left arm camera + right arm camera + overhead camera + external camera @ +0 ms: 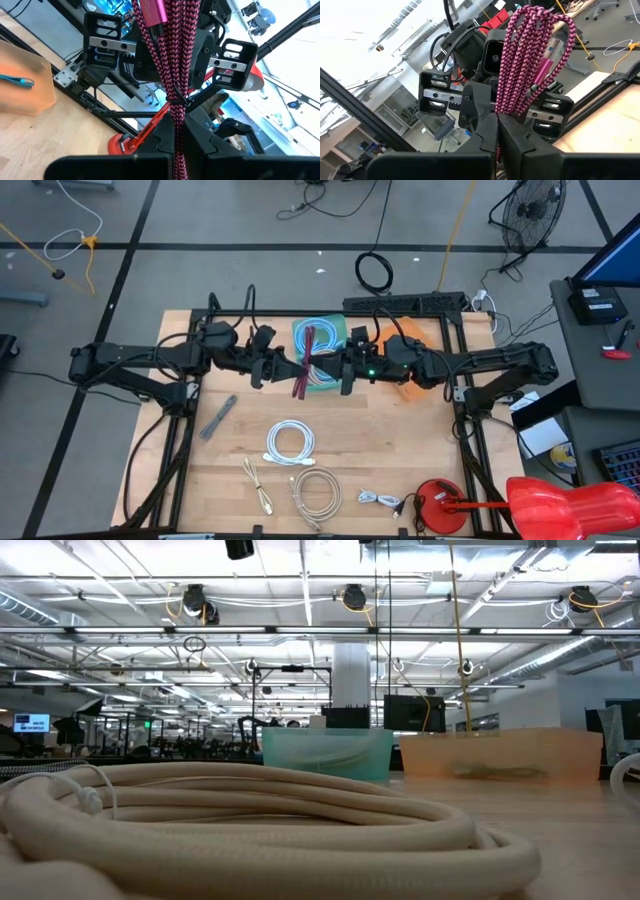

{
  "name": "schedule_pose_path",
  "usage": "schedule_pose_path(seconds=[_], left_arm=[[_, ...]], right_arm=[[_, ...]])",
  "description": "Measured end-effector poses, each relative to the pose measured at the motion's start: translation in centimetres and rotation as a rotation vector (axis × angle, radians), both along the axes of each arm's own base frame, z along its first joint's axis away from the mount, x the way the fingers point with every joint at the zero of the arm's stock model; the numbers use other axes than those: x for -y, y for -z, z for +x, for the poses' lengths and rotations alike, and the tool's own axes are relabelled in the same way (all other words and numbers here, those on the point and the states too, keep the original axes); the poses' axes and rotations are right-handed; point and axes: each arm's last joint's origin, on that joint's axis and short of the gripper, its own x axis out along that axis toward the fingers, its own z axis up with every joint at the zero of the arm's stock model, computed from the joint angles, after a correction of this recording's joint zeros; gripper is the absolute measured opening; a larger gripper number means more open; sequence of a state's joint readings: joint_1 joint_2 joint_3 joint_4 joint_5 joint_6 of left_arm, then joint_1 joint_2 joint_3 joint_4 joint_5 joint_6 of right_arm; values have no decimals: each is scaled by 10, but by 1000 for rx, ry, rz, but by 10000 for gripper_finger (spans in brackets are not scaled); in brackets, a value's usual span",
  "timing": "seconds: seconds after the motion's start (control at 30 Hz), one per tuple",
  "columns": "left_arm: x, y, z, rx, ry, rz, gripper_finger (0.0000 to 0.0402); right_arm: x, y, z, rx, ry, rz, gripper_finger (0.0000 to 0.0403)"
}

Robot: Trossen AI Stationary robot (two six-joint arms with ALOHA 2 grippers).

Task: Pick & Place USB Port
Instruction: Put the violet charger cable into the orange bin

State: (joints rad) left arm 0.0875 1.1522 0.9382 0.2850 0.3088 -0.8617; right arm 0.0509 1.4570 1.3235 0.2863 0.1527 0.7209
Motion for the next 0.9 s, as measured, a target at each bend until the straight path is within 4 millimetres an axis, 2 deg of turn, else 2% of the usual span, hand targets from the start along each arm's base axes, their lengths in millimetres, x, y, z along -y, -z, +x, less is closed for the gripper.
schedule_pose_path(seconds=[0.1, 0.2, 0.4, 0.53, 0.67, 0.9], left_arm=[[0, 0, 0, 1, -1, 3, 11], [0, 1, 1, 0, -2, 1, 11], [0, 9, 14, -9, 7, -24, 11], [4, 15, 24, -1, 34, -39, 11], [2, 16, 25, -3, 20, -38, 11], [-6, 11, 21, 23, -6, -33, 11]], right_arm=[[1, 0, 0, 0, 1, 11, 26], [1, 0, 0, 1, 2, 32, 71], [2, -1, 0, 20, 4, 44, 172], [2, -2, 0, 30, 8, 29, 209], [2, -1, 0, 19, 9, 36, 195], [-1, 1, 0, 0, 0, 19, 108]])
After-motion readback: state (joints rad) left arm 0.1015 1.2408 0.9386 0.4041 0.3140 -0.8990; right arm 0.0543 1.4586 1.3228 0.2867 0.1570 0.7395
